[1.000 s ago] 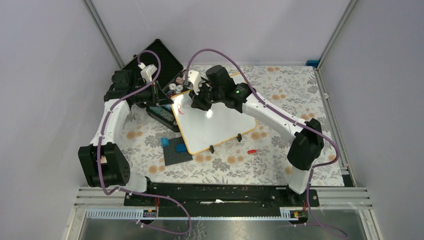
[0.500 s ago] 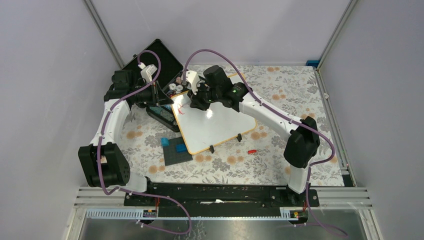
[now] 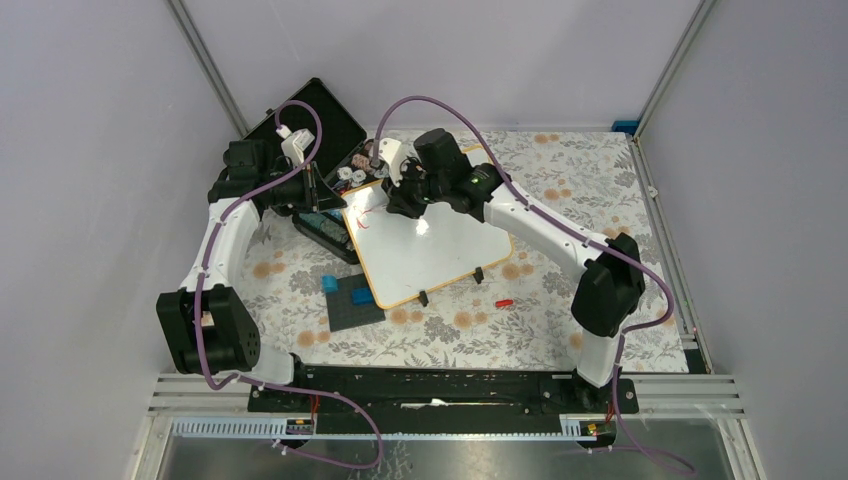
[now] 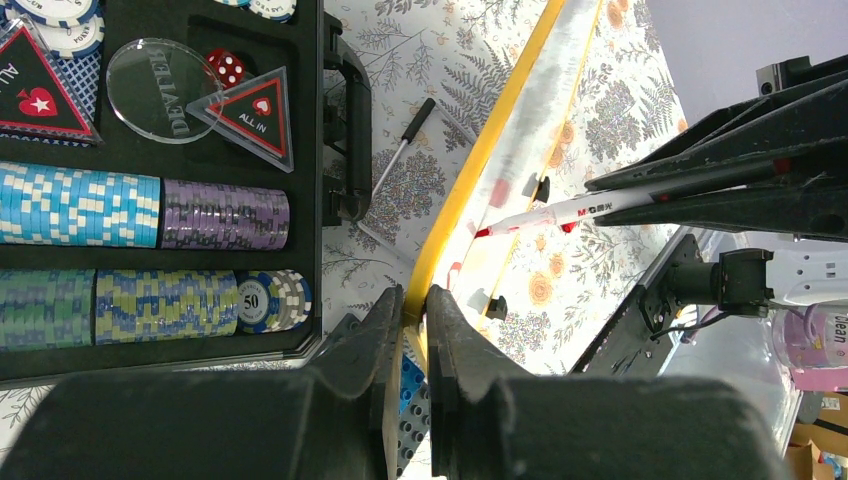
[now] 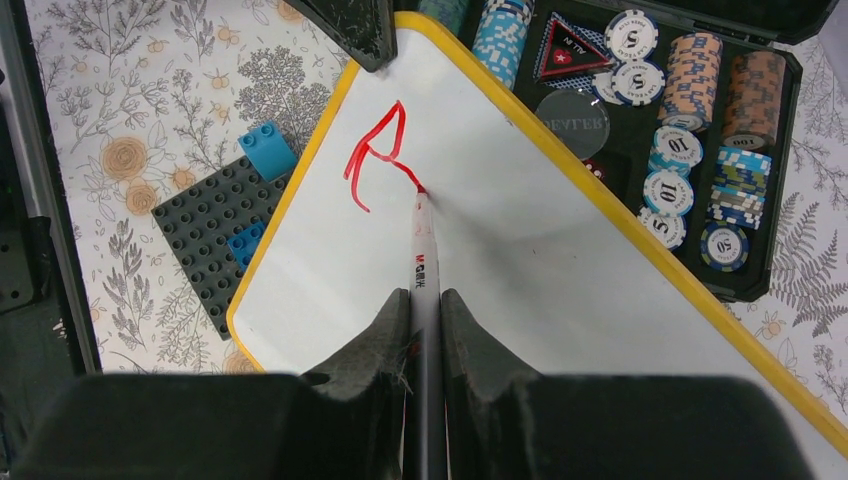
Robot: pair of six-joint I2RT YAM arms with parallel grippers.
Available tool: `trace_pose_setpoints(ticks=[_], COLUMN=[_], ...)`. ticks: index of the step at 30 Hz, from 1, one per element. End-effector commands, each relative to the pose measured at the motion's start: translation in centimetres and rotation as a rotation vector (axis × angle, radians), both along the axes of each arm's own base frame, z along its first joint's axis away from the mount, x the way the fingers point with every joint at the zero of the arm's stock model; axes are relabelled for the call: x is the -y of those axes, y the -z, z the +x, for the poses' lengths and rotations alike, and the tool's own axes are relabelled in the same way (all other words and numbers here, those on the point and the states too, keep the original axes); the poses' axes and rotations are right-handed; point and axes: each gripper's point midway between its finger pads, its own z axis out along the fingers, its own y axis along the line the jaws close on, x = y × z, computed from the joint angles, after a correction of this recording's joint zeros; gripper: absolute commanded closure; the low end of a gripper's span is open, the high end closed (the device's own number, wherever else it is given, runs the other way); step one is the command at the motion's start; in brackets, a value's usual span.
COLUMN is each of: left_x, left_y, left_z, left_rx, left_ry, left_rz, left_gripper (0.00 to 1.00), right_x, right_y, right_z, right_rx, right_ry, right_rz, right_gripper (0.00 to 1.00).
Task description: Write a sentence on the whiteboard
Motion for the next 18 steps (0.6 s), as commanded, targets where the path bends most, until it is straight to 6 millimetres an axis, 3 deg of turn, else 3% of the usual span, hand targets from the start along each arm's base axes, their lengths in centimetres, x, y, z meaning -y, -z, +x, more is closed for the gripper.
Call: trace_pose_setpoints(ticks=[1, 18], left_x=[-0.1, 0.0], left_y=[-2.2, -2.2], left_z=[0.5, 0.4], left_rx=[0.099, 0.100], left_ry=[0.006, 0.007], left_rz=[0.007, 0.008], left_gripper=[1.00, 1.00], right_x=[1.4, 0.4], right_y=[-1.2, 0.7], right_z=[1.0, -1.0], right_rx=[0.049, -0.011], right_ry=[0.040, -0.028], right_rz=[-0.003, -0.016], right_gripper=[1.00, 1.00])
